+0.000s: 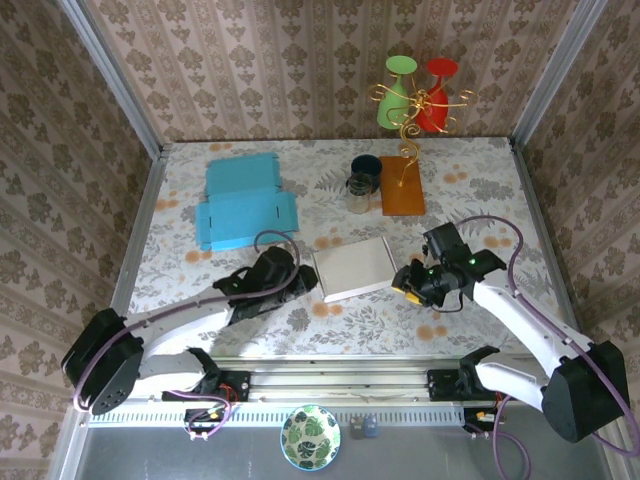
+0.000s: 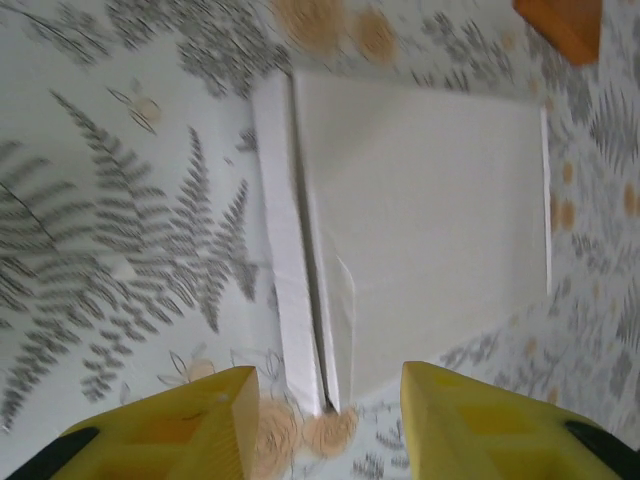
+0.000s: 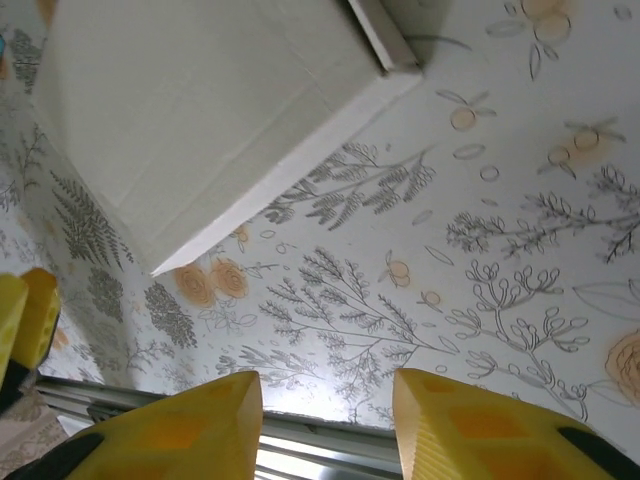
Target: Fold the paper box
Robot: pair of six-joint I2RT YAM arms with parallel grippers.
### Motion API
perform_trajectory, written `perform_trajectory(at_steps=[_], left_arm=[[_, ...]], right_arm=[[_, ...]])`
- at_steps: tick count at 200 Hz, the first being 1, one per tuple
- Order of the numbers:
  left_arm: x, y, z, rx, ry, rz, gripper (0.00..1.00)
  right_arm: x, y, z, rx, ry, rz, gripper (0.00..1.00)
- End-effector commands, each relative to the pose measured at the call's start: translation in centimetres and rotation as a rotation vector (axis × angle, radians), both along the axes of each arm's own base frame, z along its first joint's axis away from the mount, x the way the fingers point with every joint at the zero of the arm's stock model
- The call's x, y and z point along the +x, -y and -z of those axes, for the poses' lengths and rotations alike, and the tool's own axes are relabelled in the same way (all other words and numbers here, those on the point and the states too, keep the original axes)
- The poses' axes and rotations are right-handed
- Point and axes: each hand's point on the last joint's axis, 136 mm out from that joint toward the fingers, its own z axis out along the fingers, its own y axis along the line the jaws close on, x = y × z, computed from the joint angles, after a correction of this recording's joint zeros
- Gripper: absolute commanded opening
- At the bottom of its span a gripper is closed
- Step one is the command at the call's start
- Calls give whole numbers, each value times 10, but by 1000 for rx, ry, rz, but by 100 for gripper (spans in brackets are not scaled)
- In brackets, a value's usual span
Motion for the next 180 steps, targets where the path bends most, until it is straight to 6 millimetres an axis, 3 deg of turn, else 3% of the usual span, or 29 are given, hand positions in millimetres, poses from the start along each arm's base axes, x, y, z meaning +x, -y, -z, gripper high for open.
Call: perform_trajectory(at_steps=[1,70,112,150,180], left_arm=[[1,-3,18,9,-125,-9,42],[23,33,37,-27,-221,53,41],[25,62,45,-54,-256,112,31],[41,94,44,-73,-255,163,20],[55,140,44,-107,-246,229,17]], right_arm=[[7,4,-6,-53,26,-57,44],[22,0,-19,-34,51,-81,48],[21,8,-14,-31,41,-55,47],[22,38,-20,-99,51,20,42],[23,63,-39,-171,99,86,42]])
